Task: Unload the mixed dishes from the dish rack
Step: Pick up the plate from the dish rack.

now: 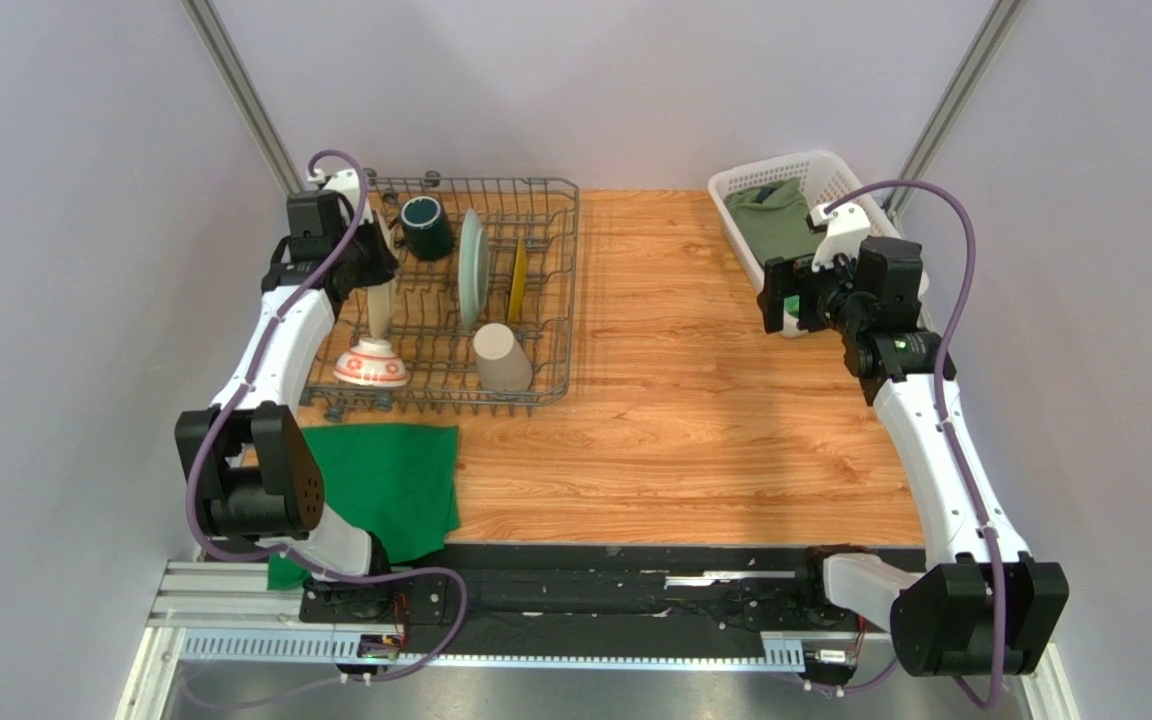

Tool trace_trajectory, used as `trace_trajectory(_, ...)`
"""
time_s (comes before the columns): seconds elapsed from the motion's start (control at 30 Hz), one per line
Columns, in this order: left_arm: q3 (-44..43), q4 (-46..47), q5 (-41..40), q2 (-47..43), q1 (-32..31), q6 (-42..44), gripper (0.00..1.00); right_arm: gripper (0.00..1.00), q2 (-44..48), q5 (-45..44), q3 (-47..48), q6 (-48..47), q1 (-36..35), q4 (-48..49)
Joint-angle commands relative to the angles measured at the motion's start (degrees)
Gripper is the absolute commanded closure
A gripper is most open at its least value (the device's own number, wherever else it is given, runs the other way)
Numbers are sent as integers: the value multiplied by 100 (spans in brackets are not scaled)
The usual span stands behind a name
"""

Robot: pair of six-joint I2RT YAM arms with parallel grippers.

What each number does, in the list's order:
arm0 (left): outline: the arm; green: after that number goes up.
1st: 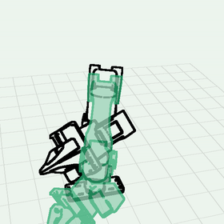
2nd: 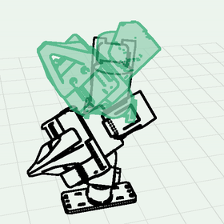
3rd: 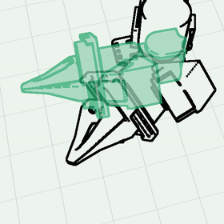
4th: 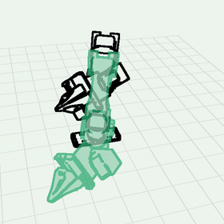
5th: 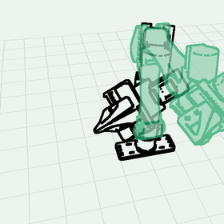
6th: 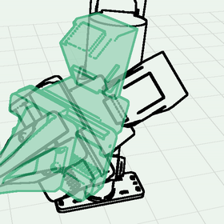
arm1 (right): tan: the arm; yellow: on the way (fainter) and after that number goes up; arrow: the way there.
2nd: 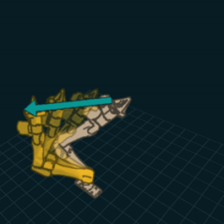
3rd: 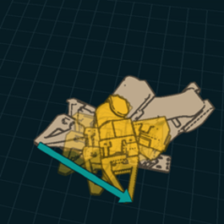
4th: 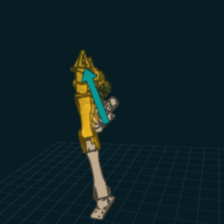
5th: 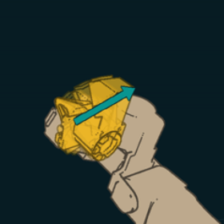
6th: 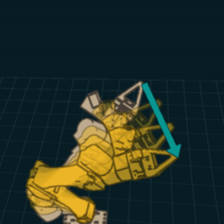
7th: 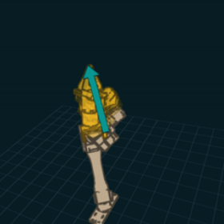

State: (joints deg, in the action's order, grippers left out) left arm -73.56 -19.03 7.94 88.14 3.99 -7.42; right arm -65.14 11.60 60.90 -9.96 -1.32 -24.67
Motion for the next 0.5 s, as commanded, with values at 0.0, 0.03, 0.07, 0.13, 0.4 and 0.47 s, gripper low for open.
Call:
trace_trajectory(0.0,-563,487,233,-552,67,-207,100,1,11,1,106,-77,-8,85)
trace_trajectory(0.03,-641,505,312,-604,67,-207,100,1,2,1,106,-77,-8,76)
trace_trajectory(0.07,-677,523,339,-631,67,-198,100,1,2,1,106,-77,0,76)
trace_trajectory(0.13,-782,531,409,-684,58,-190,100,1,-16,1,115,-85,-8,76)
trace_trajectory(0.4,-1046,523,585,-842,67,30,100,1,-25,1,115,-94,-8,58)
trace_trajectory(0.47,-1108,540,682,-877,58,83,100,1,-25,9,115,-94,-8,58)
